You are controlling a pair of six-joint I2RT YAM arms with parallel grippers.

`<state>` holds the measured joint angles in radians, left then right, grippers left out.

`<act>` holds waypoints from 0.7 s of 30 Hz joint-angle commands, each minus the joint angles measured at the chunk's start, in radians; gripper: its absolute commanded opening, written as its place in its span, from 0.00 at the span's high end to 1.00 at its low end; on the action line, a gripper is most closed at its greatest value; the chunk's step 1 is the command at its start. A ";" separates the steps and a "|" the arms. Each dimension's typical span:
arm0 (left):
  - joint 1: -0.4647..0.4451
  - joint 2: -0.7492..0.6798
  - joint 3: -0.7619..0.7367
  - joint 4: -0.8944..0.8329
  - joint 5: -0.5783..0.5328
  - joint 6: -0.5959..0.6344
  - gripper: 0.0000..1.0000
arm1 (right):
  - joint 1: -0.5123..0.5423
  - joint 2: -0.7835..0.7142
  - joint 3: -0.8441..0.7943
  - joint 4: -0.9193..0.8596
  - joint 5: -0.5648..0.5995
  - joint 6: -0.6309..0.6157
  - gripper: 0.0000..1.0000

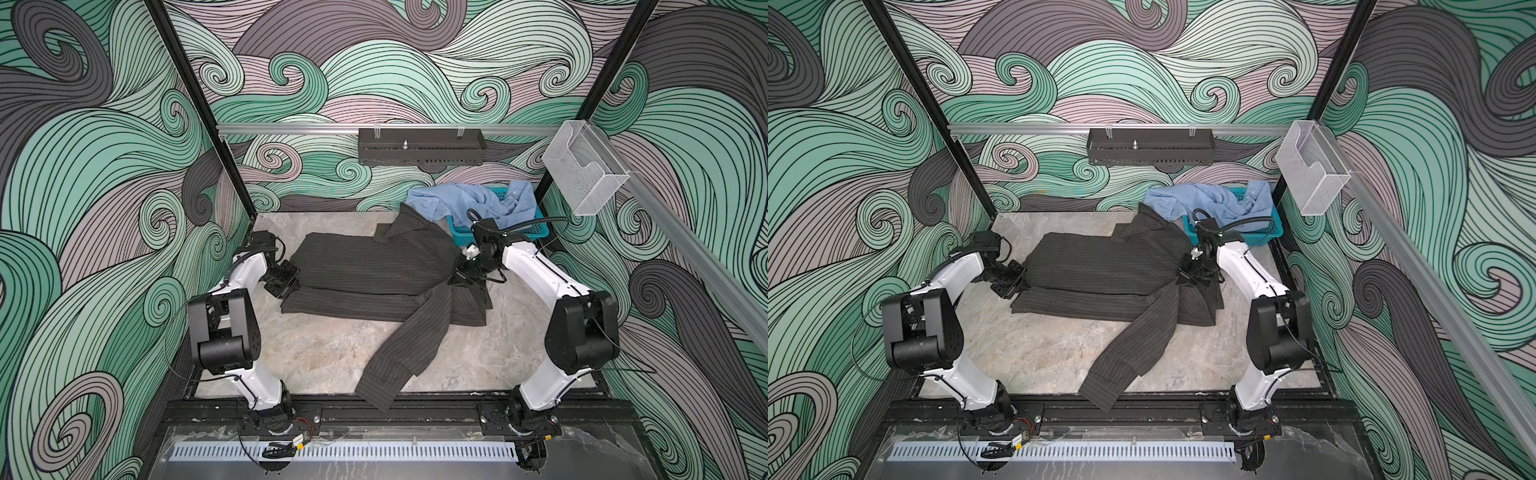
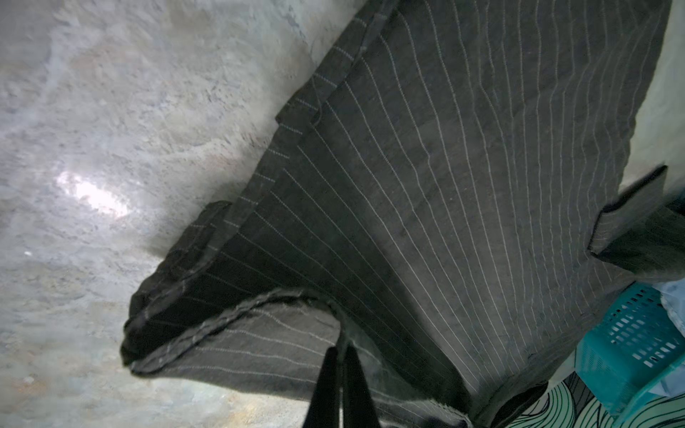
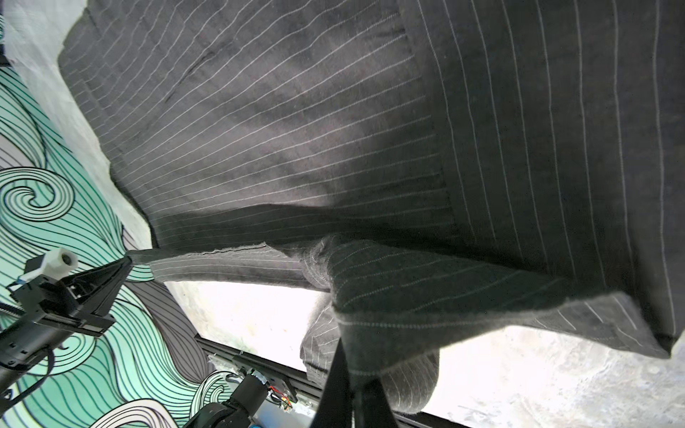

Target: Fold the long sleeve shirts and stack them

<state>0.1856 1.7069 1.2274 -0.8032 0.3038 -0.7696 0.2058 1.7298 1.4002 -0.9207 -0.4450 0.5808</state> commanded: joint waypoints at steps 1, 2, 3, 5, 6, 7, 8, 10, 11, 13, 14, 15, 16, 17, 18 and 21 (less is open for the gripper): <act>0.010 0.037 0.048 0.007 0.000 0.003 1.00 | -0.009 0.034 0.052 -0.019 0.027 -0.032 1.00; 0.010 0.047 0.054 0.000 -0.005 0.003 1.00 | -0.012 0.045 0.061 -0.018 0.033 -0.032 1.00; 0.010 0.055 0.060 -0.009 -0.014 0.003 1.00 | -0.012 0.057 0.070 -0.020 0.043 -0.033 1.00; 0.013 0.058 0.065 -0.017 -0.029 -0.001 1.00 | -0.012 0.076 0.087 -0.017 0.063 -0.035 1.00; 0.014 0.060 0.066 -0.021 -0.038 -0.005 1.00 | -0.012 0.085 0.095 -0.015 0.074 -0.036 1.00; 0.015 0.060 0.067 -0.022 -0.043 -0.007 1.00 | -0.012 0.092 0.098 -0.005 0.083 -0.034 1.00; 0.015 0.062 0.068 -0.025 -0.046 -0.007 1.00 | -0.014 0.096 0.098 0.003 0.091 -0.033 1.00; 0.015 0.069 0.071 -0.028 -0.051 -0.008 1.00 | -0.013 0.116 0.108 0.011 0.107 -0.034 1.00; 0.015 0.075 0.075 -0.030 -0.053 -0.008 1.00 | -0.014 0.124 0.116 0.011 0.113 -0.037 1.00; 0.015 0.095 0.085 -0.033 -0.057 -0.008 1.00 | -0.016 0.152 0.129 0.016 0.121 -0.038 1.00; 0.015 0.104 0.089 -0.032 -0.055 -0.010 1.00 | -0.016 0.163 0.130 0.023 0.124 -0.036 1.00; 0.015 0.115 0.093 -0.030 -0.053 -0.012 1.00 | -0.017 0.177 0.133 0.029 0.124 -0.036 1.00; 0.014 0.126 0.098 -0.028 -0.052 -0.016 1.00 | -0.017 0.194 0.137 0.035 0.123 -0.034 1.00; 0.015 0.134 0.102 -0.028 -0.052 -0.018 1.00 | -0.018 0.206 0.142 0.036 0.123 -0.033 0.99; 0.015 0.146 0.108 -0.027 -0.052 -0.022 1.00 | -0.018 0.221 0.147 0.038 0.126 -0.033 0.98; 0.015 0.171 0.122 -0.028 -0.052 -0.028 0.93 | -0.019 0.249 0.160 0.046 0.137 -0.029 0.96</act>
<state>0.1860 1.8557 1.3113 -0.8124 0.2733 -0.7792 0.1940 1.9583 1.5303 -0.8810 -0.3386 0.5564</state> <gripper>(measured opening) 0.055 0.055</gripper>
